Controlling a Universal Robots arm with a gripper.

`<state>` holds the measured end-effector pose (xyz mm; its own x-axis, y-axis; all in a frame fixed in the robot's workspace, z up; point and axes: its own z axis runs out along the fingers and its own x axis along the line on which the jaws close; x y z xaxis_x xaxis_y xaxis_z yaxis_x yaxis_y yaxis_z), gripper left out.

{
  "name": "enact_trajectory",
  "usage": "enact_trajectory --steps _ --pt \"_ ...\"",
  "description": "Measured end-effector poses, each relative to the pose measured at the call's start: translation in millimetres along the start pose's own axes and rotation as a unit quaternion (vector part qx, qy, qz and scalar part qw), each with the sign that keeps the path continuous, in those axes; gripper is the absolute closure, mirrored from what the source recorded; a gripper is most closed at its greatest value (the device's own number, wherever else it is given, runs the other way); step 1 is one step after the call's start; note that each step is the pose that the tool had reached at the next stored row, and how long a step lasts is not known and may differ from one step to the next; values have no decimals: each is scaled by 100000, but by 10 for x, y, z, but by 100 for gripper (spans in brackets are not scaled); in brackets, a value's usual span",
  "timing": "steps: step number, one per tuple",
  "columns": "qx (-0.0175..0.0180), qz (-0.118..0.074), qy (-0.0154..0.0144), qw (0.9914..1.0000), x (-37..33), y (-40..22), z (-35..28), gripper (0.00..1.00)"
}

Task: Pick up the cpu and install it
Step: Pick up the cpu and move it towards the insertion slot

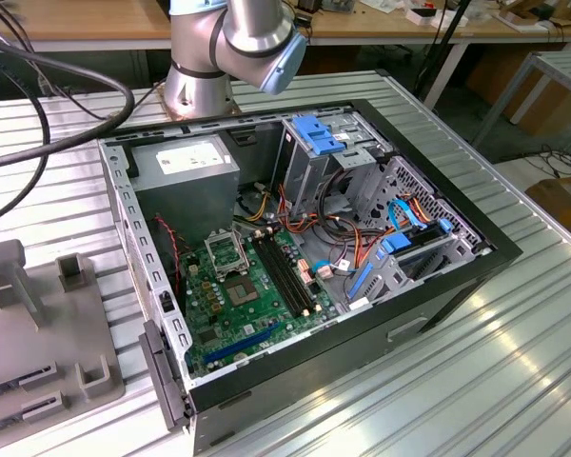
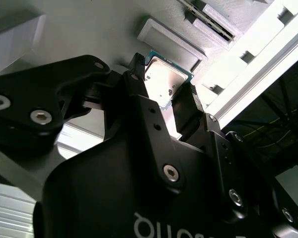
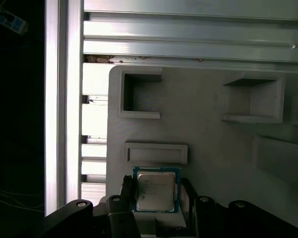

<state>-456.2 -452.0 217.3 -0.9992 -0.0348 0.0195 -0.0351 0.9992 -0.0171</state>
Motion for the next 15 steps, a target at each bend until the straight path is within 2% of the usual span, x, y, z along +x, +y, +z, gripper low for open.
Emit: enact_trajectory --steps 10,12,15 --pt "5 -1 11 100000 2 -2 -72 53" --pt "4 0 8 100000 3 -3 -143 53" --pt "6 2 8 100000 4 -4 -210 53"
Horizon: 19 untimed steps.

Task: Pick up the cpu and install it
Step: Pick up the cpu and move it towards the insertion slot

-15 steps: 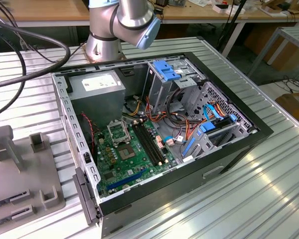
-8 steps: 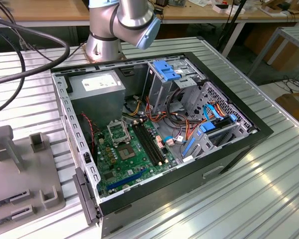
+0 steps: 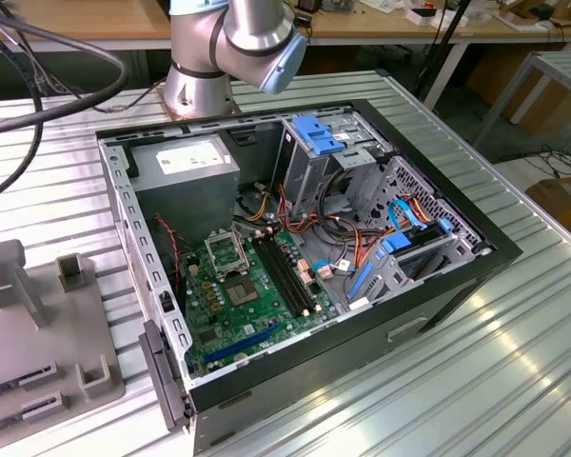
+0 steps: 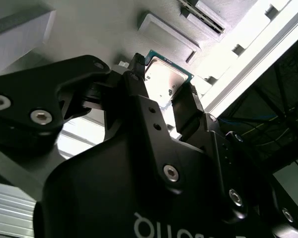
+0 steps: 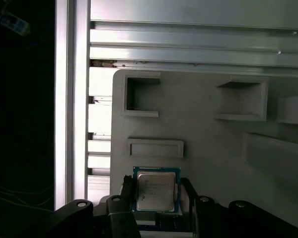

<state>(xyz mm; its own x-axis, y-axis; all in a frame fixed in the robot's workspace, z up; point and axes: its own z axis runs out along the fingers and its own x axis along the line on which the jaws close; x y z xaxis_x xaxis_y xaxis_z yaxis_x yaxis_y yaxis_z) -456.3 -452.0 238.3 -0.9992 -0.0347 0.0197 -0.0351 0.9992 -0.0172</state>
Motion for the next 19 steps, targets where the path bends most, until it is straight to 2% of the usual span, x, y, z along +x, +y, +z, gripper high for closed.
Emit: enact_trajectory --steps 19 --pt "0 -2 4 100000 1 -1 -64 53"
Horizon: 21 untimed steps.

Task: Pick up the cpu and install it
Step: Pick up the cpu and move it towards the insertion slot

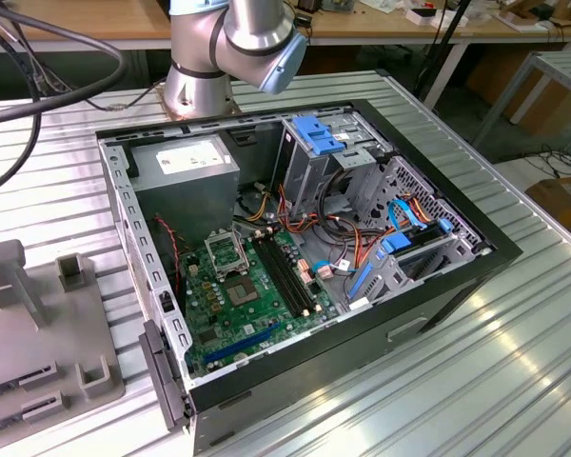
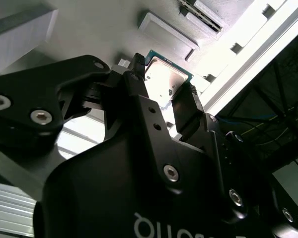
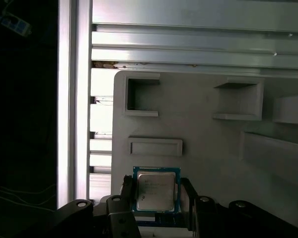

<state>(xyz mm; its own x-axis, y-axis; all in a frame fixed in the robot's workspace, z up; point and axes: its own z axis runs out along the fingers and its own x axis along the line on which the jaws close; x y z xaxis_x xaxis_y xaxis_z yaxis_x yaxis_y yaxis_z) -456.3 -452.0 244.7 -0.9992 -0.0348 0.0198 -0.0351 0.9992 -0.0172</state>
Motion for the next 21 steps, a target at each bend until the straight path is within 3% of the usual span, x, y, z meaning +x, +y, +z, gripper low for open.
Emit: enact_trajectory --steps 21 --pt "-358 -8 -15 99999 1 -1 -51 53"
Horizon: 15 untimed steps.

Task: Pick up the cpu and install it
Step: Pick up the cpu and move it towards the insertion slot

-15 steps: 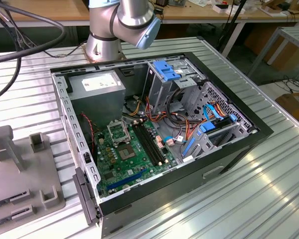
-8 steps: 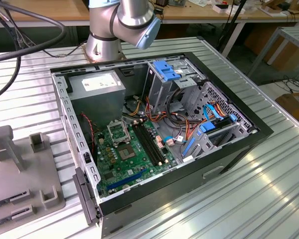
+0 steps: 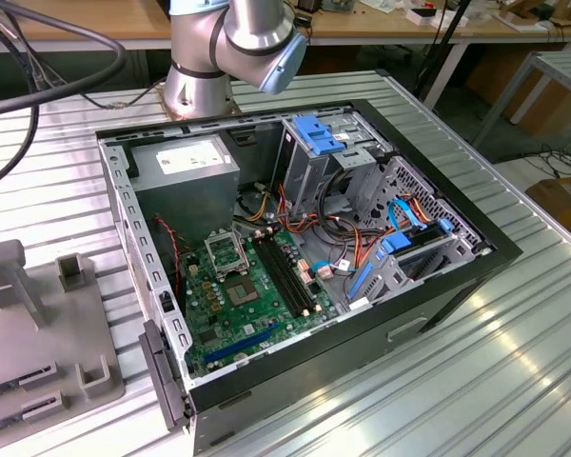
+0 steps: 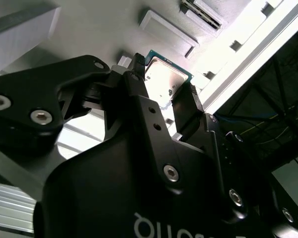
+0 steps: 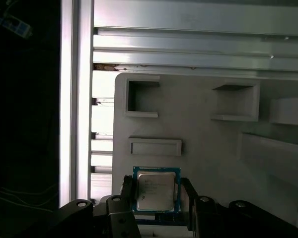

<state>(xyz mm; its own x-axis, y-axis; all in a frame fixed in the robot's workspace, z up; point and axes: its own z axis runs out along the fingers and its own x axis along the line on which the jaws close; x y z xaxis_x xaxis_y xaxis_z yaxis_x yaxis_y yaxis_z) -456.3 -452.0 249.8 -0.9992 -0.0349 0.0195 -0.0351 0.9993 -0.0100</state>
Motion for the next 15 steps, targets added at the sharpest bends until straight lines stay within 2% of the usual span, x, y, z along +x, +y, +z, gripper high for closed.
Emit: enact_trajectory --steps 15 --pt "-352 -7 -8 99999 1 -1 -71 53"
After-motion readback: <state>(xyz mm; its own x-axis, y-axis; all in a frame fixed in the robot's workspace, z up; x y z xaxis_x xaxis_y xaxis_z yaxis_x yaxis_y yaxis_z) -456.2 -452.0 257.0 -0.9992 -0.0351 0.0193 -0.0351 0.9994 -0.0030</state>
